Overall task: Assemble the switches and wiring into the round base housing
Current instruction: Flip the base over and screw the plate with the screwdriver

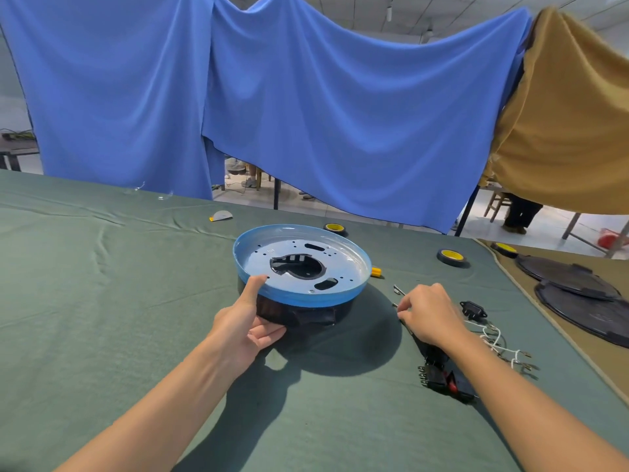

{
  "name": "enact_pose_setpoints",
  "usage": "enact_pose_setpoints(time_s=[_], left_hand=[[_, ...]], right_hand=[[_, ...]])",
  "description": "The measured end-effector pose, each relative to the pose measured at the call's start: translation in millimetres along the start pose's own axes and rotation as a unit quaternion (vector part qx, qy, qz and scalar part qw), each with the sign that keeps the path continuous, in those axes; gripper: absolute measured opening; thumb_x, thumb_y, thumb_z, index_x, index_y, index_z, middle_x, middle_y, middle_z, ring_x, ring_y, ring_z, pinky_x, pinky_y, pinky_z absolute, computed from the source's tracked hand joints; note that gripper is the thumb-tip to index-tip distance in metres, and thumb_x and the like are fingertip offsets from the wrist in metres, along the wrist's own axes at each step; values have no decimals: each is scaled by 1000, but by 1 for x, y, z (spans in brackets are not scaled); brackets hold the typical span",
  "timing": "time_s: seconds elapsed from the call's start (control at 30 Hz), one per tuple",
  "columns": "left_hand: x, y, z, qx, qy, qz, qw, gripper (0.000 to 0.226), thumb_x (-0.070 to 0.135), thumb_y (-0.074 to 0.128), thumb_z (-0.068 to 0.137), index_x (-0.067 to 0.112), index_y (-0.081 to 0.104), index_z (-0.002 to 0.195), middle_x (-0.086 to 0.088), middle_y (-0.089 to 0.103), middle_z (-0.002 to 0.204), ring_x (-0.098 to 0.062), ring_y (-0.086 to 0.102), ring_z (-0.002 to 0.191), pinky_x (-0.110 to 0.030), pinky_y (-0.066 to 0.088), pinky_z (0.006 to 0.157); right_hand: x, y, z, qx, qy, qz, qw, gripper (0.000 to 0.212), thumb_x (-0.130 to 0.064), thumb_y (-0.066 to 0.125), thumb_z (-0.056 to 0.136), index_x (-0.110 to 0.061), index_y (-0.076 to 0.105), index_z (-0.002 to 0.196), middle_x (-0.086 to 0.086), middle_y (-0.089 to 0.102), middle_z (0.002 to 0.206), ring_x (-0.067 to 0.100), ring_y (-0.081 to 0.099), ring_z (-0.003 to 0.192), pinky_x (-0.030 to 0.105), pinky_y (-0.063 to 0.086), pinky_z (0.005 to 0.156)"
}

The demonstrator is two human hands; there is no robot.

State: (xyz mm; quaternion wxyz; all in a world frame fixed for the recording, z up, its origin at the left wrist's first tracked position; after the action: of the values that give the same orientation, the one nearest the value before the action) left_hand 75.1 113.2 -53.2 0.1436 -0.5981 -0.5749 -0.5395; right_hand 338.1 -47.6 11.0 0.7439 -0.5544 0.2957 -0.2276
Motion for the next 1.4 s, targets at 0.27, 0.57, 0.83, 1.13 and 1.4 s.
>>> enact_pose_setpoints(time_s=[0.27, 0.57, 0.83, 1.13, 1.4], left_hand=[[10, -12, 4, -20, -52, 52, 997, 60, 43, 79, 74, -1, 47, 99, -29, 62, 97, -38, 73, 75, -42, 58, 62], [17, -17, 12, -36, -63, 87, 994, 94, 47, 85, 60, -8, 40, 122, -27, 59, 105, -38, 72, 76, -43, 60, 60], [36, -24, 23, -97, -89, 177, 975, 91, 50, 84, 46, -5, 47, 109, -16, 57, 72, -29, 64, 60, -40, 59, 63], [32, -10, 28, -178, -141, 216, 950, 55, 52, 75, 67, 7, 44, 78, -8, 47, 54, -23, 51, 44, -32, 51, 47], [22, -10, 47, -198, -160, 192, 948, 80, 57, 78, 60, -9, 59, 101, -20, 65, 80, -27, 66, 61, -34, 58, 57]], right_hand=[[-4, 0, -4, -33, -16, -32, 999, 16, -17, 63, 88, -26, 76, 93, 2, 58, 87, 25, 44, 116, 32, 40, 70], [-7, -13, -2, -6, -34, 23, 999, 13, -18, 51, 96, -20, 64, 94, 3, 63, 101, 27, 44, 108, 37, 42, 82], [-44, -74, 3, 77, -80, 262, 958, 10, -11, 62, 90, -18, 69, 90, -5, 70, 84, 11, 61, 78, 24, 43, 75], [-135, -73, -5, -69, -163, 451, 874, 10, 2, 62, 90, 1, 72, 92, 13, 73, 80, 14, 69, 66, 22, 56, 64], [-191, -46, 7, -116, -207, 415, 878, 11, 1, 64, 90, -8, 70, 89, 9, 72, 79, 17, 73, 70, 31, 61, 71]])
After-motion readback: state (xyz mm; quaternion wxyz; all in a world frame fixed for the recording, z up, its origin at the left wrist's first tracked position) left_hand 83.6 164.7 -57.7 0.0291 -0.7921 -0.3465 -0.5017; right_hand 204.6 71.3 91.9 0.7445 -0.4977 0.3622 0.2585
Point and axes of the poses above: each hand's wrist, its own z-axis towards the middle knuckle, its own y-axis out of the palm, x = y × z, the point moved 9 cm from there along z, towards the middle knuckle
